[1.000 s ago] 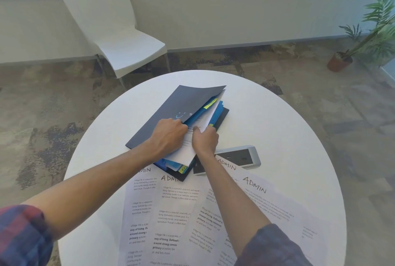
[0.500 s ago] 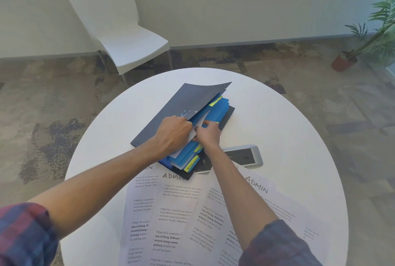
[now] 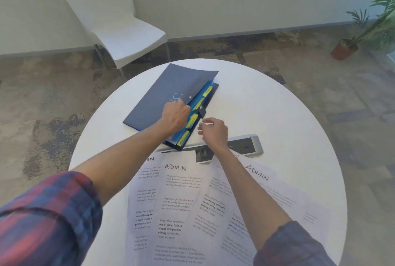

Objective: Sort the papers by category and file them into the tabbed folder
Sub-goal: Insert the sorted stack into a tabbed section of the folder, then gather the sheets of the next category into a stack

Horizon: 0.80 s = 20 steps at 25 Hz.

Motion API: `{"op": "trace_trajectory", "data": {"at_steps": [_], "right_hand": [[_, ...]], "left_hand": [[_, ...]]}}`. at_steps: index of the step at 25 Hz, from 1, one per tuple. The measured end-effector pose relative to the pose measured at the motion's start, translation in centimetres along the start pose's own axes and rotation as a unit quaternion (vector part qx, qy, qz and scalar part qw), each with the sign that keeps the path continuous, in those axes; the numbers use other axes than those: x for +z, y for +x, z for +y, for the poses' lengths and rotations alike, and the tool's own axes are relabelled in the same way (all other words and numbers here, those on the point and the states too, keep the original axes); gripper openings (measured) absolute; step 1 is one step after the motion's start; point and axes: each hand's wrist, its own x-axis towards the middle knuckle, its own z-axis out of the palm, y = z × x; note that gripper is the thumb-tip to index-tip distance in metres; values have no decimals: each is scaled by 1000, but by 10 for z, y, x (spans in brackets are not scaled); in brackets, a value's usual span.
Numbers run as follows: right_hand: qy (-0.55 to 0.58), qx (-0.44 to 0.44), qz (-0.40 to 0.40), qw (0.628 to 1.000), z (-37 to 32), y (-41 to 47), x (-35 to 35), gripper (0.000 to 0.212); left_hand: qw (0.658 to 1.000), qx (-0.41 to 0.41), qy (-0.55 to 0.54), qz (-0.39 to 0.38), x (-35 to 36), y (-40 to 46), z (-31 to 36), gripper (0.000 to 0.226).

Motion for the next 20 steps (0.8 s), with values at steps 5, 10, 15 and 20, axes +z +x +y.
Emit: {"op": "trace_trajectory", "data": {"at_steps": [5,10,15,20], "right_hand": [[-137,-51,-25,989,45,-51,-25,26],[-217,-76,-9,973,91,-113,-46,23],[-281,-100,11,954,130,-169,-65,31],[-364,-75,-68,926,176,-209,-69,54]], "left_hand": [[998,-46,7,-29,32,-11,12,50],[993,-32,-102,53,43,-83,41,56],[975,-42,-220,1,72,-183,93,40],[970,-29,-231,-67,96,-253,144,69]]}}
